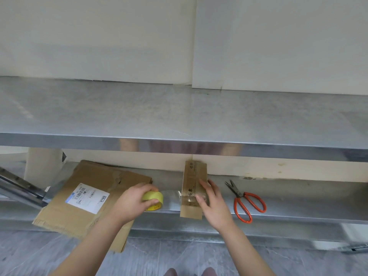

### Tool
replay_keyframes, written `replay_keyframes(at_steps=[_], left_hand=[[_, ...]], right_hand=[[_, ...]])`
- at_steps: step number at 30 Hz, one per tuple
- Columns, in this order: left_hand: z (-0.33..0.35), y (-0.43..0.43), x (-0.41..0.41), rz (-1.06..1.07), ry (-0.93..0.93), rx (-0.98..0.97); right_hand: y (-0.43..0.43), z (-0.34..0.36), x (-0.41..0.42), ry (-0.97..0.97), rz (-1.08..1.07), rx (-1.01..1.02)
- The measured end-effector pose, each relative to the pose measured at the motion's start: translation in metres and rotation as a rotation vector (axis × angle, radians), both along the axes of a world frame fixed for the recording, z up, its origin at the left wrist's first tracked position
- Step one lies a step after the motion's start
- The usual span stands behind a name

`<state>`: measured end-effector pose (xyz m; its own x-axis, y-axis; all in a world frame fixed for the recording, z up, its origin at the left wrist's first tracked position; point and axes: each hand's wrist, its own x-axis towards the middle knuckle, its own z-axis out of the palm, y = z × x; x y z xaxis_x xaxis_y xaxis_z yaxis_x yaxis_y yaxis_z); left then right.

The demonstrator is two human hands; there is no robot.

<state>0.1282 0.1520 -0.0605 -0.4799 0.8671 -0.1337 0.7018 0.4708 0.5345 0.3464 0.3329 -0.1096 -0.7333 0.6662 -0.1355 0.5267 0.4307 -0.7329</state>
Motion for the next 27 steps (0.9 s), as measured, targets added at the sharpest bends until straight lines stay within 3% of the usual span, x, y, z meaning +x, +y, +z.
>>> replay_keyframes(at_steps=[4,9,14,18,21,27], left_hand=[[0.000,0.005,0.002,0.020,0.013,0.005],[0.000,0.011,0.007,0.042,0.026,0.003],[0.000,0.010,0.011,0.067,0.028,0.006],[0.000,0.007,0.018,0.085,0.024,-0.012],[0.003,0.006,0.022,0.096,0.042,-0.008],[0.006,0.006,0.025,0.094,0.061,-0.001]], right_hand=[[0.005,0.001,0.019,-0.032,0.007,0.133],[0.035,-0.013,0.074,-0.268,-0.131,0.536],[0.063,-0.045,0.113,-0.598,-0.094,0.392],[0.065,-0.047,0.108,-0.588,-0.168,0.405],[0.069,-0.041,0.104,-0.704,-0.255,0.437],[0.068,-0.035,0.096,-0.796,-0.218,0.482]])
